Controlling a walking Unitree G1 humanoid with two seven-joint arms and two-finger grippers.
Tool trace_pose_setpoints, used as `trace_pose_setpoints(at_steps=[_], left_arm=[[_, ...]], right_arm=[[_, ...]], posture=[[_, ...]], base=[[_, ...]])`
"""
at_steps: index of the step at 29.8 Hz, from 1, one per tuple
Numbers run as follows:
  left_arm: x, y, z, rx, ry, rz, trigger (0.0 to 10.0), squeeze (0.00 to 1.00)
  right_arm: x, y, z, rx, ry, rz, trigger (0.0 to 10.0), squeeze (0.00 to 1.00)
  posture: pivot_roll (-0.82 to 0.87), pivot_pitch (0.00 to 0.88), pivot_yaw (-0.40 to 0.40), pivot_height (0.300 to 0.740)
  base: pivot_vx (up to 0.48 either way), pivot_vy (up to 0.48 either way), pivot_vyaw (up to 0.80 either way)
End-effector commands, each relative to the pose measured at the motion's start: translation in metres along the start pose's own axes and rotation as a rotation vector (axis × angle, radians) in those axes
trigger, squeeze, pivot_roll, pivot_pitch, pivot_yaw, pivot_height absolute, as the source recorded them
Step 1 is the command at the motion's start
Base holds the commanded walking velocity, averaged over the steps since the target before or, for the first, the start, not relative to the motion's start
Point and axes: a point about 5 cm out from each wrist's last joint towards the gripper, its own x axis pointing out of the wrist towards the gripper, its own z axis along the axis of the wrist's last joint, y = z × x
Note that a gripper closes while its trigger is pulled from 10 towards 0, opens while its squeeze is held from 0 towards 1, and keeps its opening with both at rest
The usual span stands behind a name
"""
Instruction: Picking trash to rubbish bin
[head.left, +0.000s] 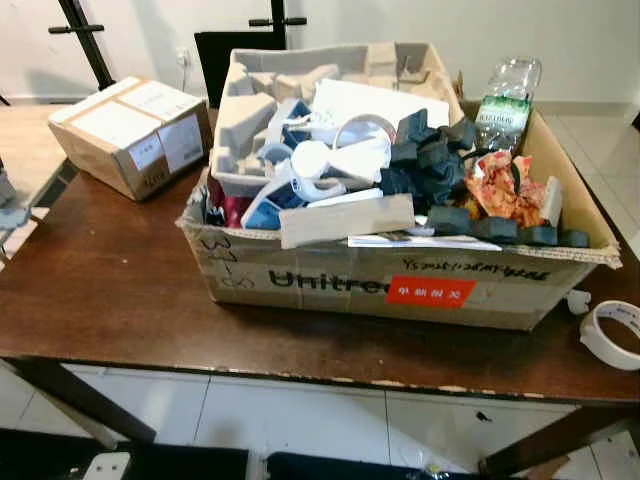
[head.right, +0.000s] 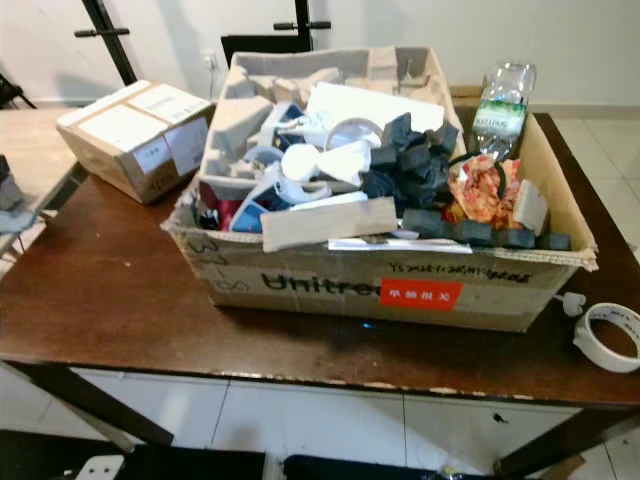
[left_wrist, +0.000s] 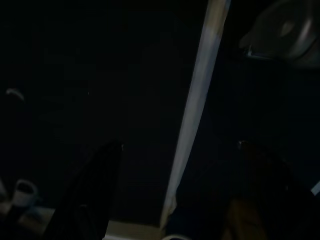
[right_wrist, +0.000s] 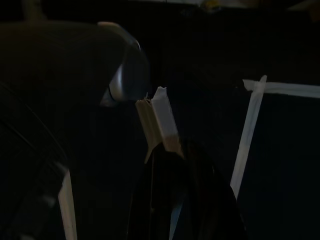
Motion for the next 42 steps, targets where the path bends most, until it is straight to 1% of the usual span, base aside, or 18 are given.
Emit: trace_pose_setpoints(at_steps=[1,9,11,14,15,16,17,19,20,22,24,28,30,35,36,38,39,42], left_arm=[[0.008,0.009,-0.017,0.073,0.066,0.034,10.0,0.0],[0.009,0.031,-0.01,0.101,-0.003,0.153,10.0,0.0],[0.007,0.034,0.003,0.163,-0.09,0.202,10.0,0.0],[0.006,0.03,0.024,0.132,-0.208,0.2,10.0,0.0],[0.006,0.03,0.024,0.132,-0.208,0.2,10.0,0.0],[0.01,0.016,0.033,0.173,-0.236,0.148,10.0,0.0],[0.01,0.016,0.033,0.173,-0.236,0.148,10.0,0.0],[0.018,-0.007,0.036,0.222,-0.213,0.082,10.0,0.0],[0.018,-0.007,0.036,0.222,-0.213,0.082,10.0,0.0],[0.025,-0.026,0.034,0.247,-0.185,0.049,10.0,0.0],[0.027,-0.033,0.033,0.249,-0.175,0.04,10.0,0.0],[0.035,-0.066,0.037,0.204,-0.217,0.006,10.0,0.0],[0.036,-0.071,0.04,0.222,-0.244,0.003,10.0,0.0],[0.032,-0.087,0.056,0.355,-0.364,-0.002,10.0,0.0],[0.029,-0.089,0.064,0.374,-0.43,-0.01,10.0,0.0],[0.026,-0.089,0.07,0.373,-0.468,-0.008,10.0,0.0],[0.022,-0.087,0.077,0.333,-0.526,0.001,10.0,0.0],[0.022,-0.089,0.079,0.302,-0.539,0.01,10.0,0.0]], right_arm=[[-0.001,0.005,-0.004,-0.002,0.017,0.008,10.0,0.0],[0.002,0.01,0.001,-0.01,0.009,0.016,10.0,0.0],[0.002,0.01,0.002,-0.016,0.009,0.018,10.0,0.0],[0.005,0.011,0.006,-0.025,0.011,0.022,10.0,0.0],[0.005,0.011,0.006,-0.025,0.011,0.022,10.0,0.0],[0.007,0.013,0.009,-0.032,0.014,0.026,10.0,0.0],[0.007,0.013,0.009,-0.032,0.014,0.026,10.0,0.0],[0.008,0.015,0.013,-0.044,0.013,0.034,10.0,0.0],[0.008,0.015,0.013,-0.044,0.013,0.034,10.0,0.0],[0.01,0.017,0.017,-0.053,0.011,0.039,10.0,0.0],[0.011,0.018,0.018,-0.056,0.011,0.04,10.0,0.0],[0.016,0.024,0.034,-0.048,-0.01,0.037,10.0,0.0],[0.018,0.026,0.036,-0.036,-0.018,0.035,10.0,0.0],[0.027,0.04,0.043,0.054,-0.058,0.019,10.0,0.0],[0.03,0.046,0.045,0.098,-0.071,0.021,10.0,0.0],[0.032,0.051,0.046,0.131,-0.077,0.02,10.0,0.0],[0.035,0.062,0.046,0.161,-0.072,0.029,10.0,0.0],[0.037,0.069,0.045,0.127,-0.042,0.035,10.0,0.0]], posture=[[0.03,0.118,0.066,0.74],[0.04,0.121,0.05,0.74],[0.04,0.127,0.041,0.74],[0.05,0.137,0.027,0.74],[0.05,0.137,0.027,0.74],[0.05,0.14,0.025,0.74],[0.05,0.14,0.025,0.74],[0.05,0.146,0.021,0.74],[0.05,0.146,0.021,0.74],[0.04,0.15,0.021,0.74],[0.04,0.15,0.021,0.74],[0.02,0.156,0.033,0.74],[0.02,0.156,0.033,0.74],[0.04,0.156,0.052,0.74],[0.05,0.156,0.058,0.74],[0.05,0.156,0.061,0.74],[0.05,0.15,0.067,0.74],[0.05,0.147,0.069,0.74]], base=[[0.0,0.0,0.0],[0.0,0.0,0.0],[0.0,0.0,0.0],[0.0,0.0,0.0],[0.0,0.0,0.0],[0.0,0.0,0.0],[0.0,0.0,0.0],[0.0,0.0,0.0],[0.0,0.0,0.0],[0.0,0.0,0.0],[0.0,0.0,0.0],[0.0,0.0,0.0],[0.0,0.0,0.0],[0.0,0.0,0.0],[0.0,0.0,0.0],[0.0,0.0,0.0],[0.0,0.0,0.0],[0.0,0.0,0.0]])
